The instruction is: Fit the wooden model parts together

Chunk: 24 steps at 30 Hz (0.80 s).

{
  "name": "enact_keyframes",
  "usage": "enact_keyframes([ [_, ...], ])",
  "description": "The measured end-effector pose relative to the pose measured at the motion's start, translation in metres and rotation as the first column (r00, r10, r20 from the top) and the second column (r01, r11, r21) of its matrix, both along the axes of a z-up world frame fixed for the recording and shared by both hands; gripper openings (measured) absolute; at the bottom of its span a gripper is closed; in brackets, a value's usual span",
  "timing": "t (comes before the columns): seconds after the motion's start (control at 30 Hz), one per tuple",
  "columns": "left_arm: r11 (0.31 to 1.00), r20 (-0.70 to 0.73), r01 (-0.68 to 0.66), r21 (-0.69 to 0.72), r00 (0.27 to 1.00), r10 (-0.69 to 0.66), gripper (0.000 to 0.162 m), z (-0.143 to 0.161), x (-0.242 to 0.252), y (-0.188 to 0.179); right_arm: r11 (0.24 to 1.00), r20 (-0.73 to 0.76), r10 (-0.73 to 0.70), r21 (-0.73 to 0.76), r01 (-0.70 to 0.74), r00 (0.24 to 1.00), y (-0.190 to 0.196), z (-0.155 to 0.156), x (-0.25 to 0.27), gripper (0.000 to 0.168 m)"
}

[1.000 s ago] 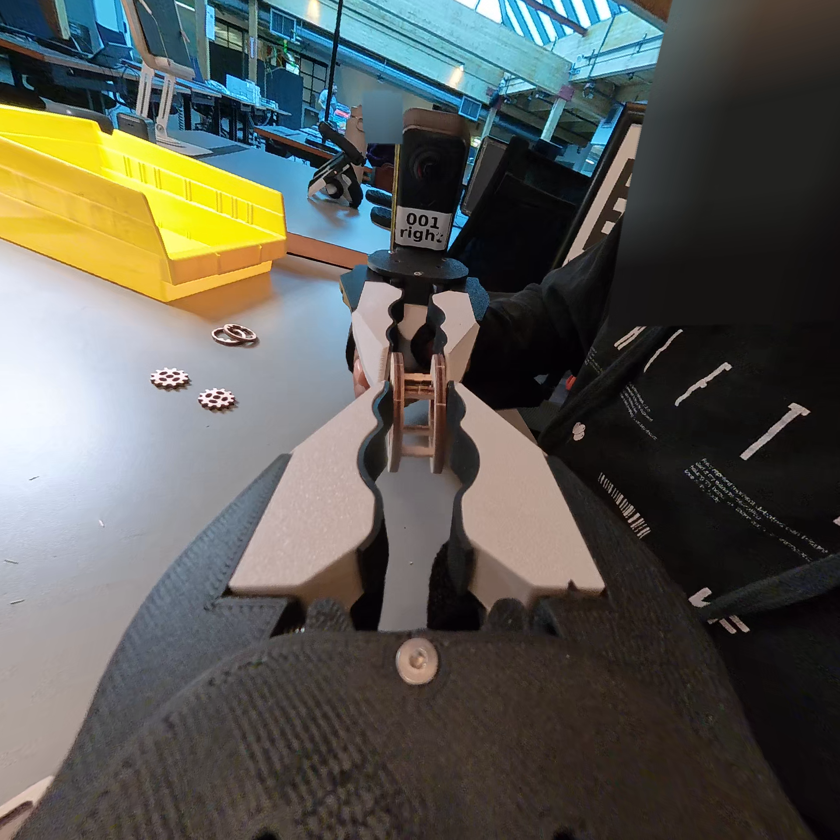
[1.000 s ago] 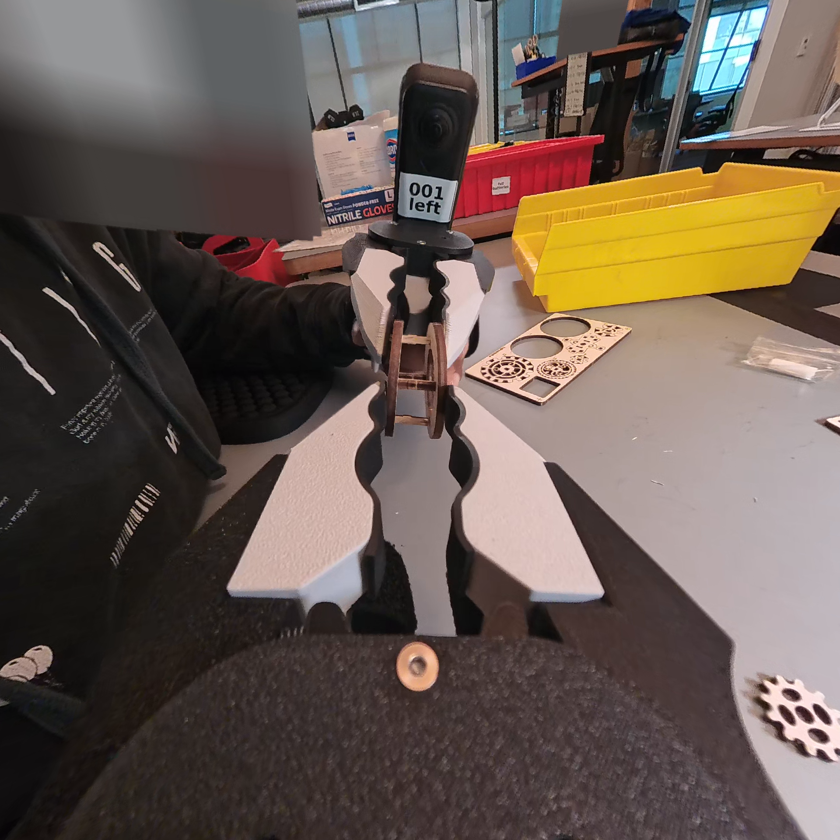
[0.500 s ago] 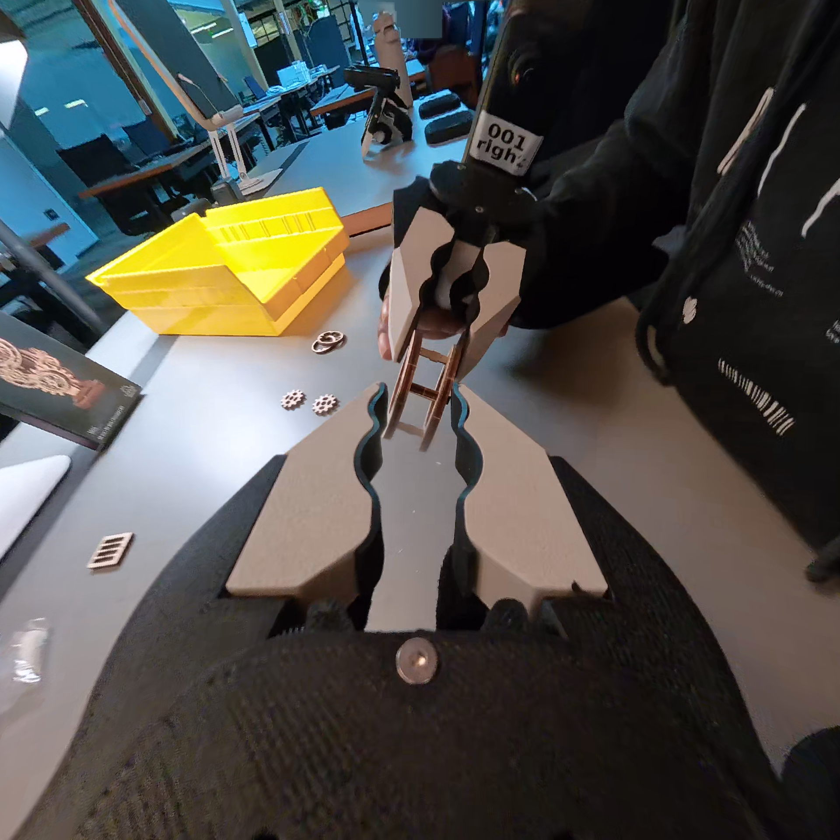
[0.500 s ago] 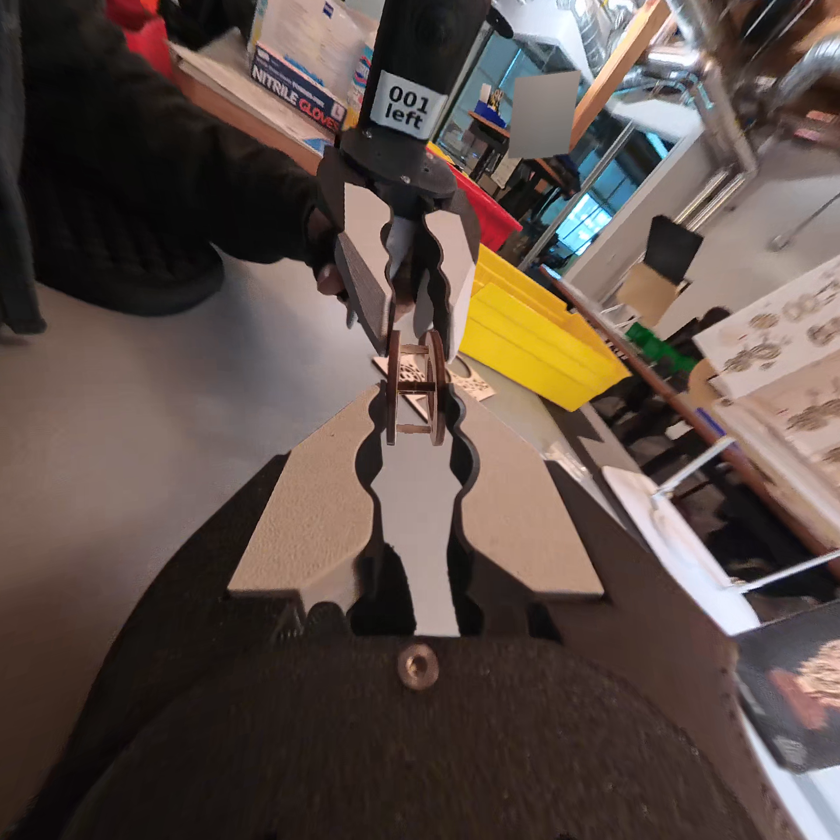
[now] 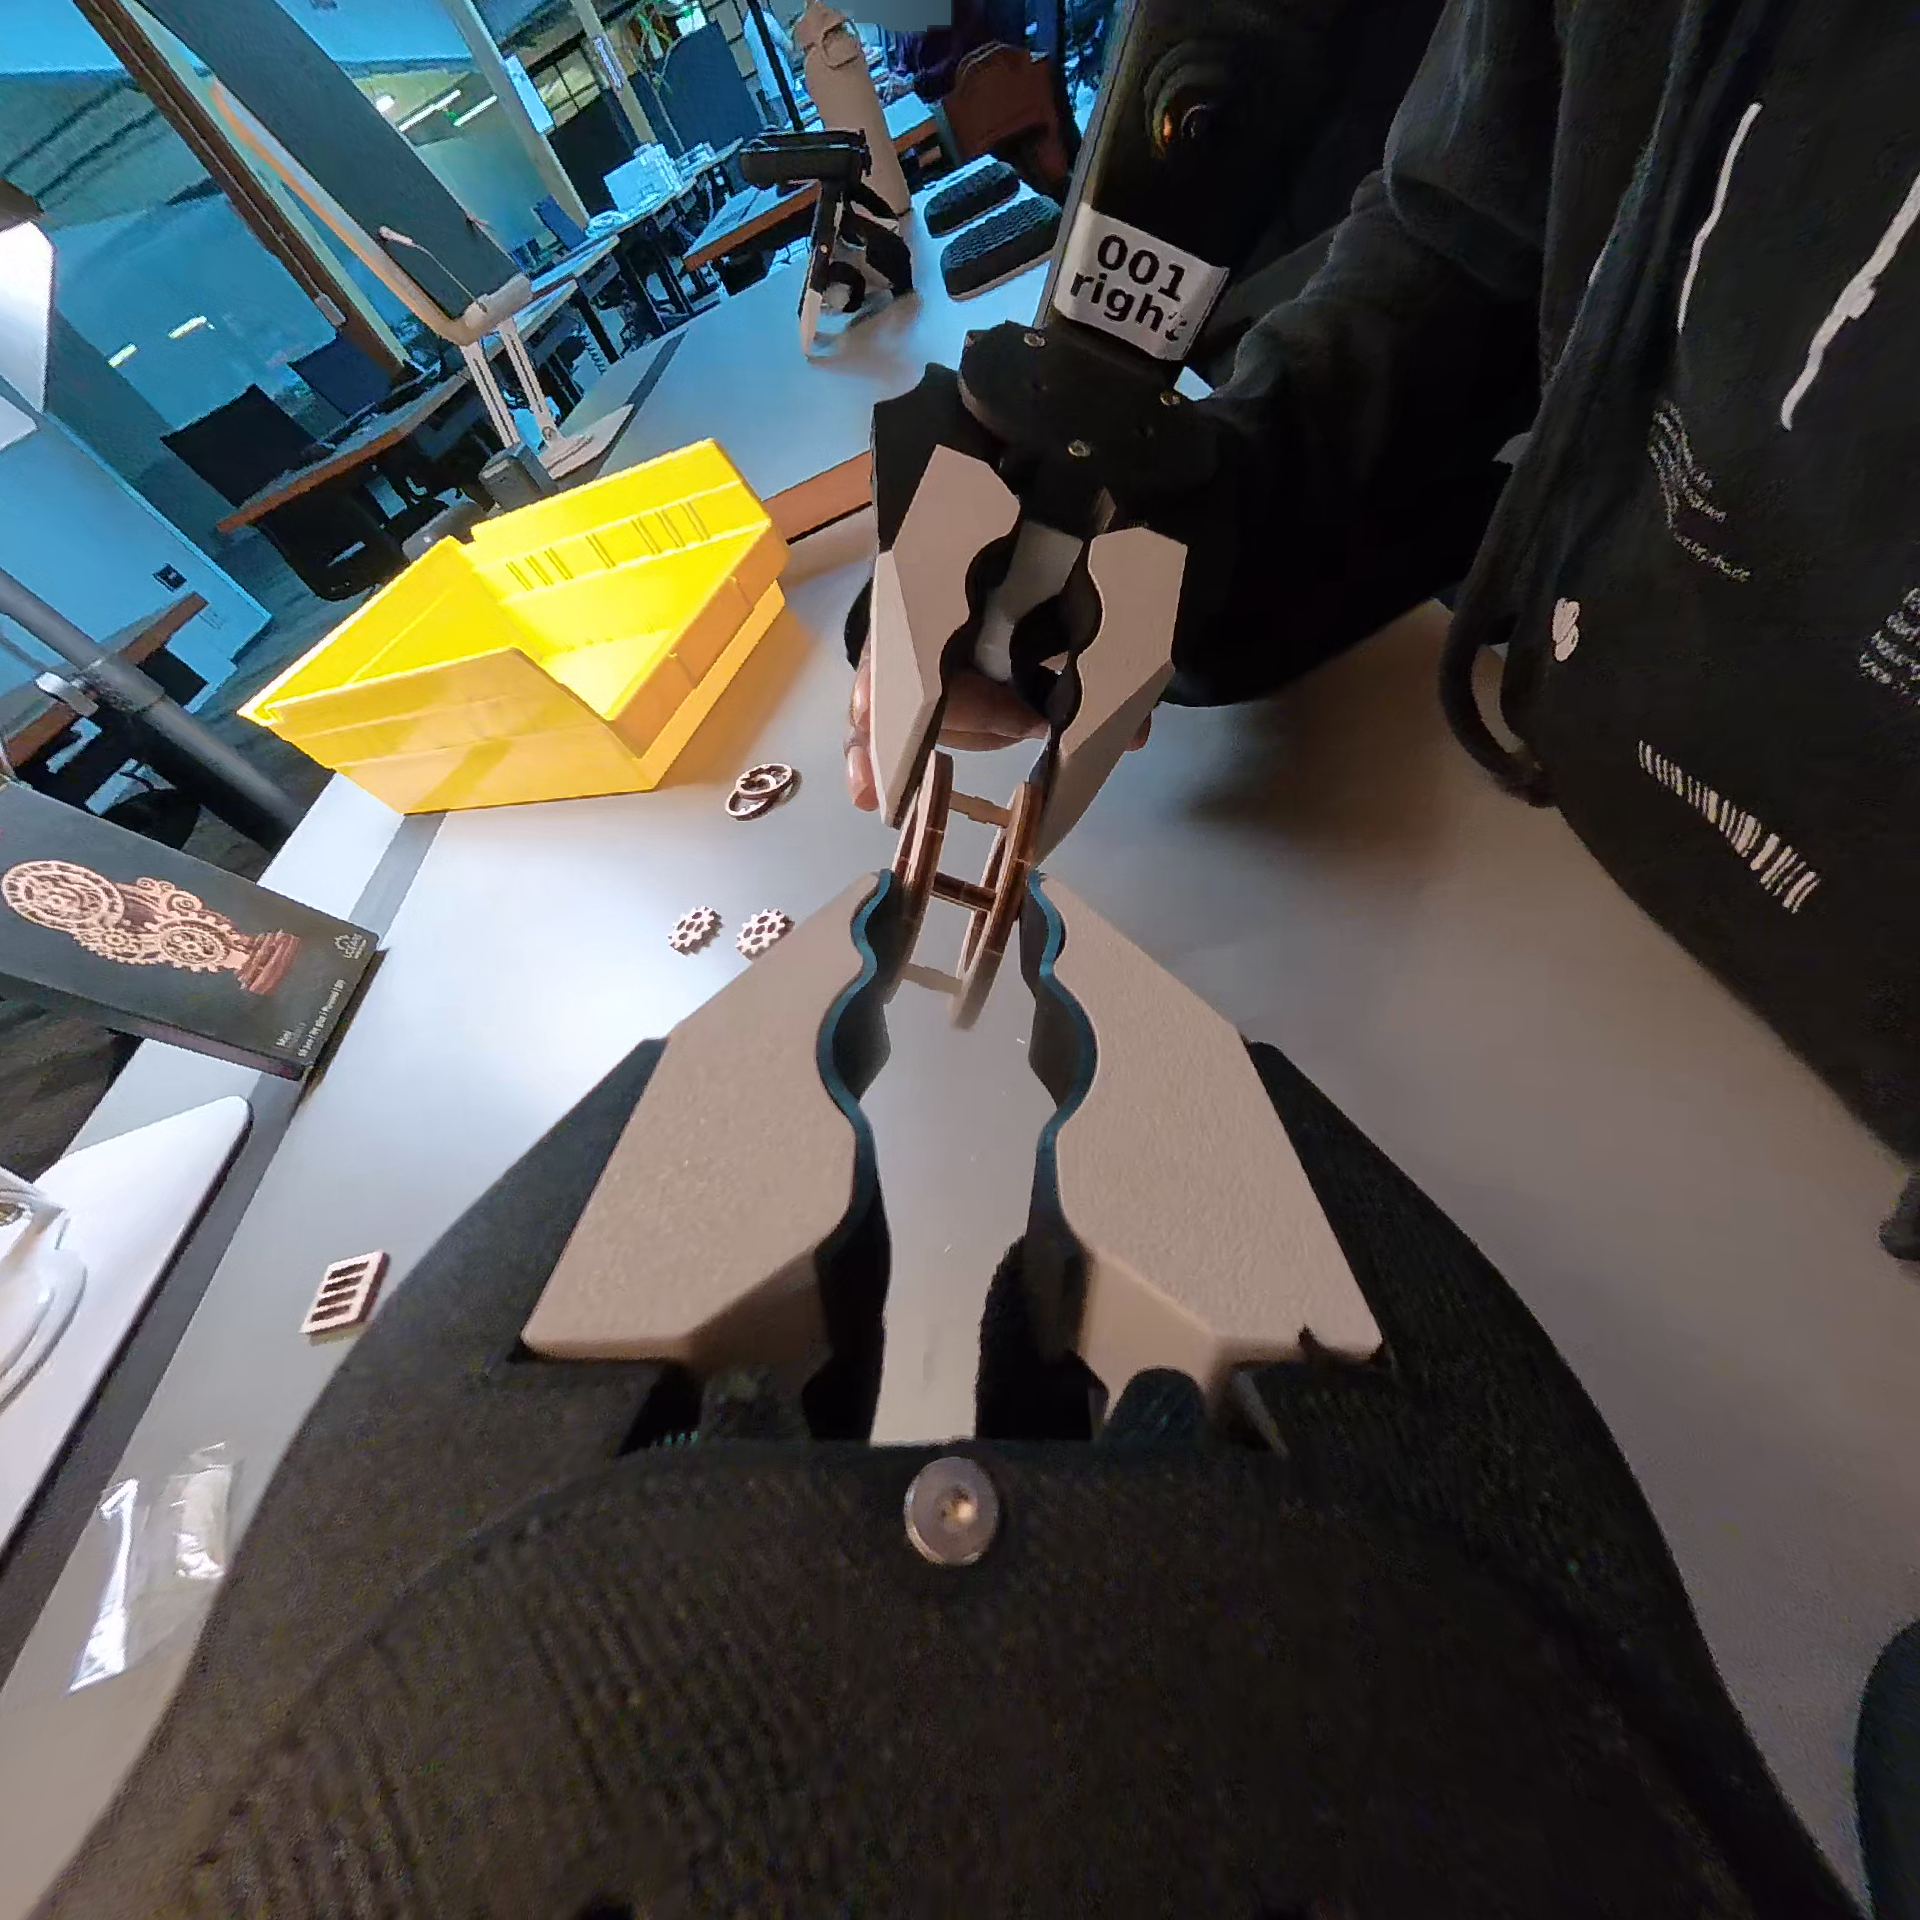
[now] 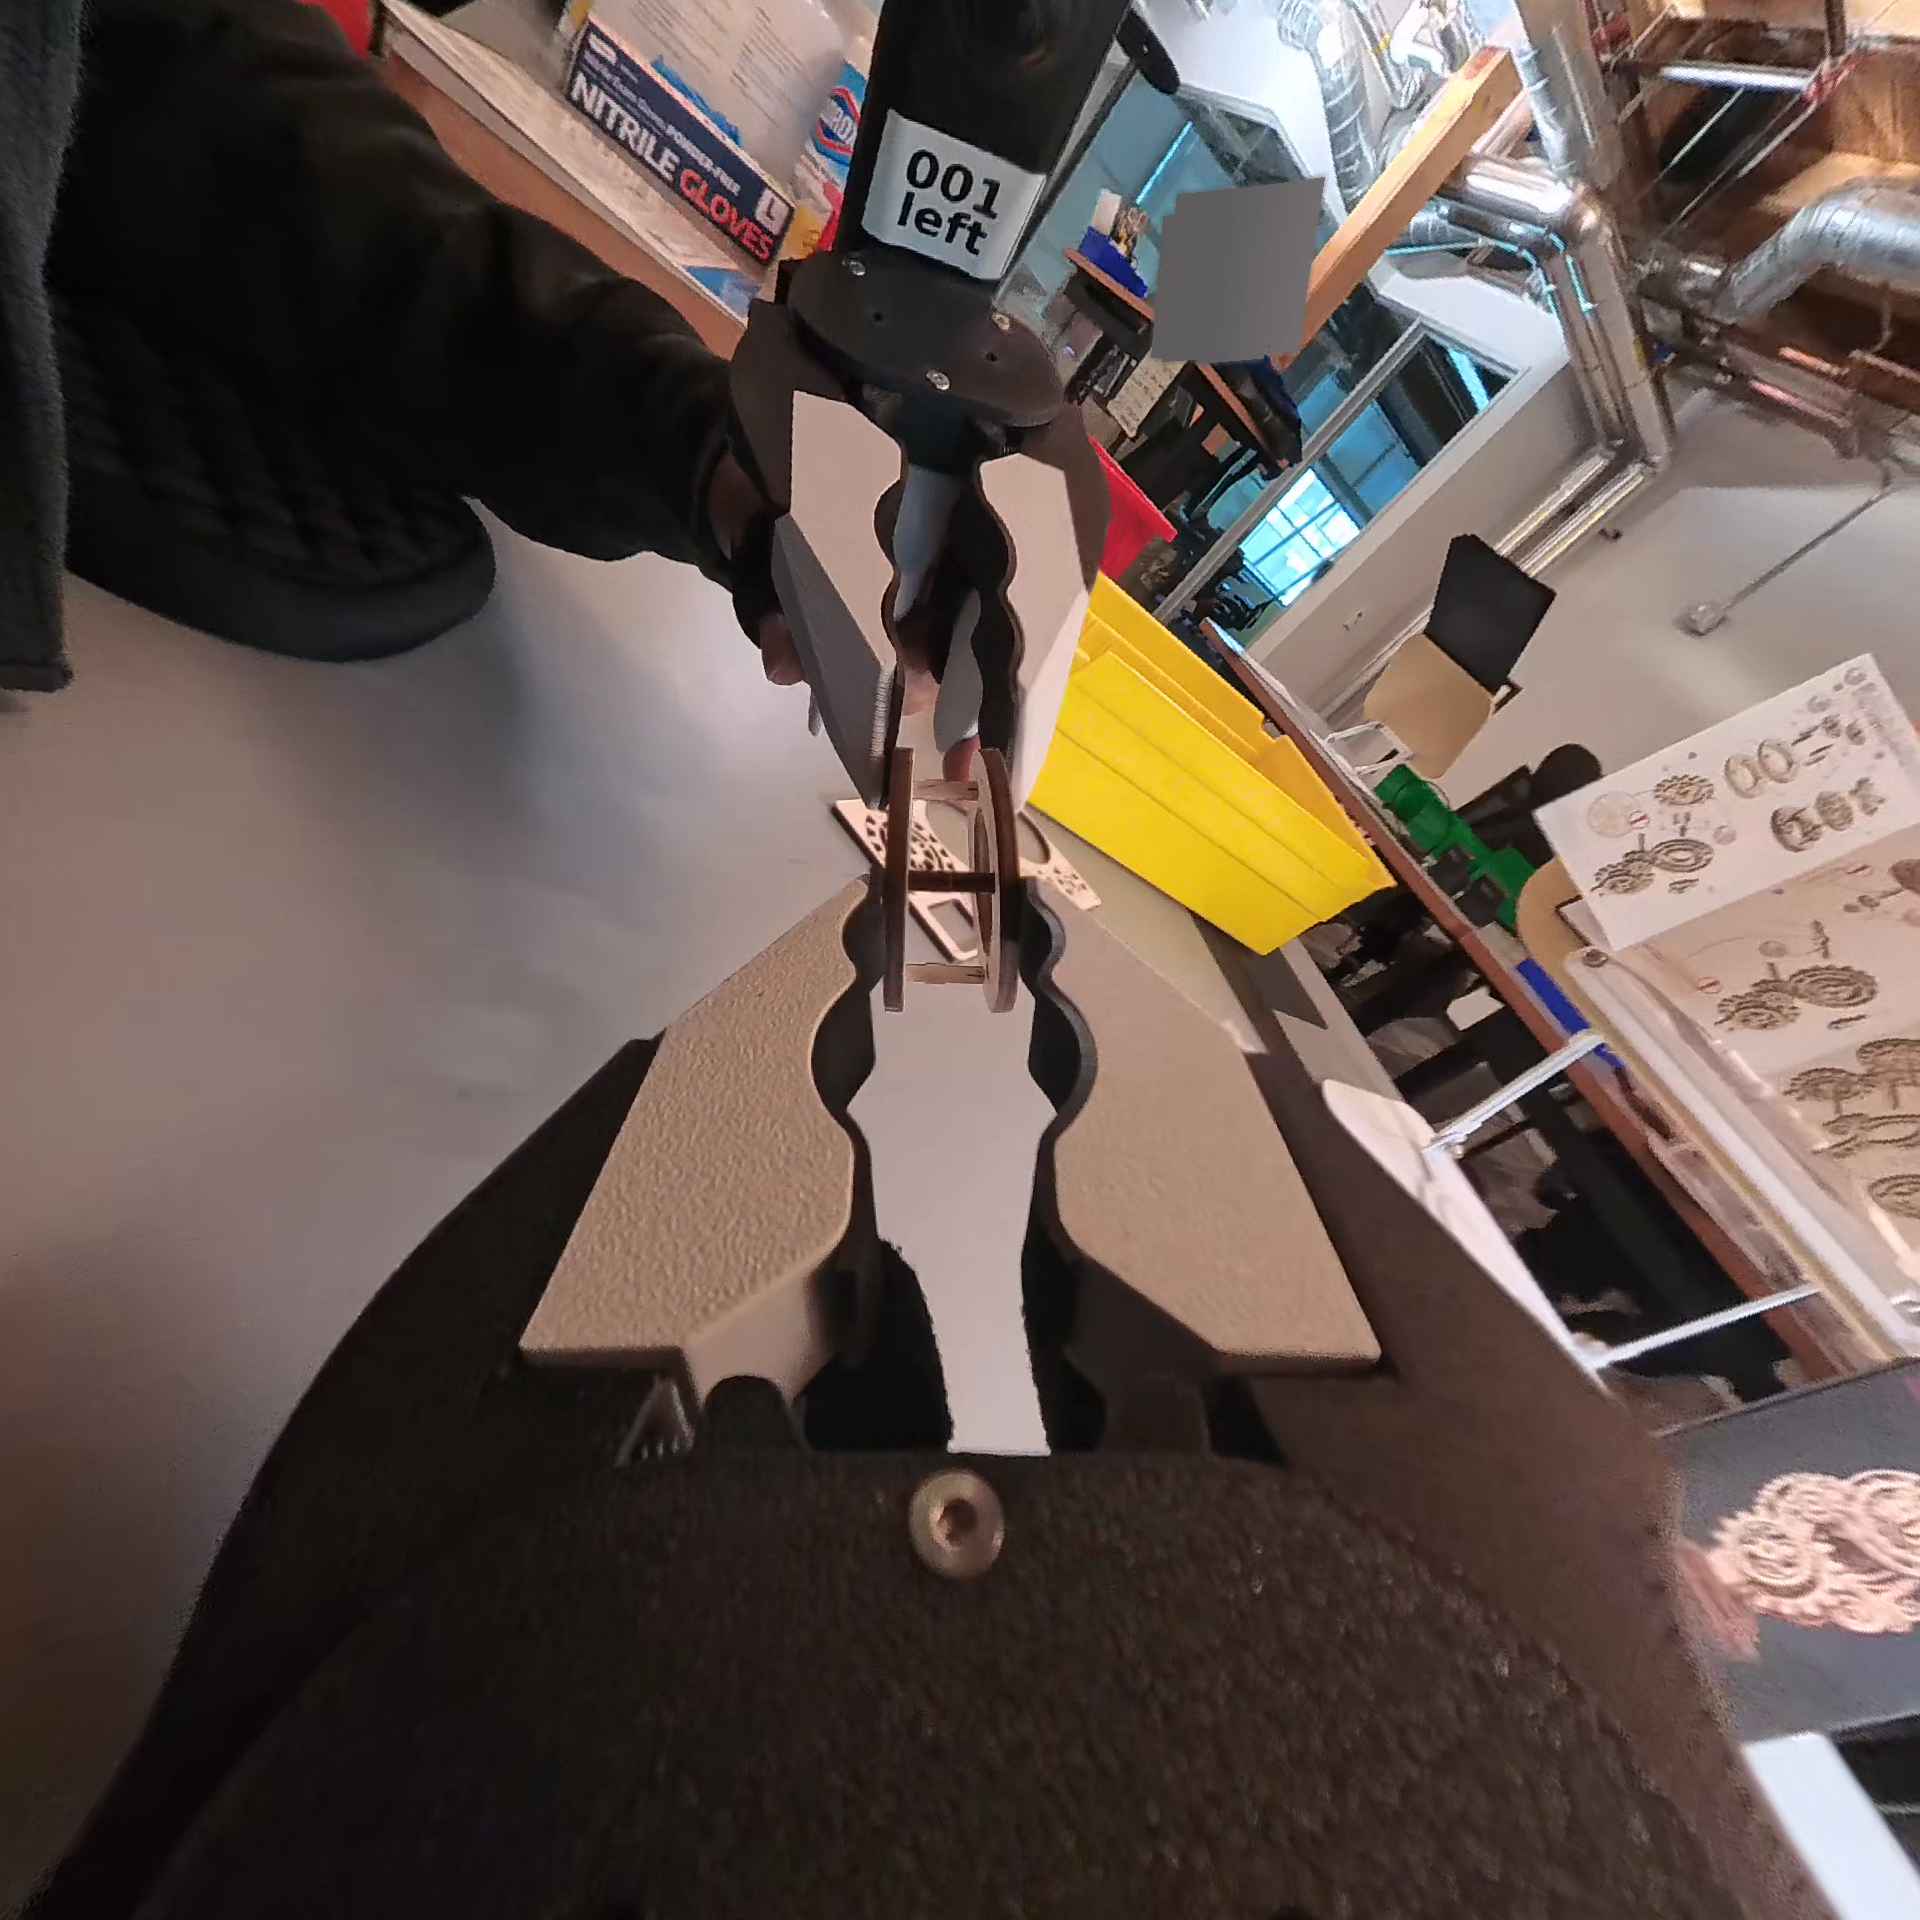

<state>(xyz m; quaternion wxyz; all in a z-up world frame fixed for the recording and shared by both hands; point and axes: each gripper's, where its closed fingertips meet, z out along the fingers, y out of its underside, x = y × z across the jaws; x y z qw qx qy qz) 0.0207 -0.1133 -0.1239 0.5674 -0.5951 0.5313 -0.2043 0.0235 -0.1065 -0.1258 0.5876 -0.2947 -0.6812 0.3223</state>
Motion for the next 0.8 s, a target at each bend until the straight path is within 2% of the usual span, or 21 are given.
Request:
enact_keyframes([
  [0.2, 0.990, 0.101, -0.006, -0.142, 0.995, 0.020, 0.021, -0.003, -0.002, 0.007, 0.956, 0.053, 0.052, -0.293, -0.034, 0.997, 0.008, -0.007, -0.003, 0.022],
  [0.3, 0.971, 0.160, 0.010, -0.237, 0.987, 0.029, 0.024, -0.007, -0.004, 0.010, 0.854, 0.093, 0.107, -0.518, -0.044, 0.990, 0.010, -0.011, -0.006, 0.023],
  [0.43, 0.958, 0.206, 0.018, -0.285, 0.978, 0.042, 0.038, -0.007, -0.003, 0.012, 0.726, 0.091, 0.160, -0.685, -0.054, 0.983, 0.014, -0.009, -0.006, 0.023],
  [0.53, 0.951, 0.223, 0.008, -0.310, 0.973, 0.064, 0.038, -0.006, -0.005, 0.015, 0.672, 0.088, 0.181, -0.738, -0.058, 0.979, 0.015, -0.009, -0.005, 0.023],
  [0.67, 0.926, 0.275, 0.022, -0.376, 0.957, 0.088, 0.033, -0.004, -0.005, 0.018, 0.665, 0.093, 0.200, -0.744, -0.065, 0.975, 0.011, -0.010, -0.006, 0.023],
  [0.73, 0.915, 0.284, 0.036, -0.403, 0.955, 0.087, 0.025, -0.005, -0.005, 0.018, 0.656, 0.095, 0.196, -0.753, -0.058, 0.976, 0.012, -0.010, -0.006, 0.023],
  [0.8, 0.905, 0.290, 0.048, -0.422, 0.953, 0.085, 0.021, -0.005, -0.003, 0.017, 0.626, 0.087, 0.206, -0.777, -0.063, 0.975, 0.012, -0.009, -0.005, 0.023],
])
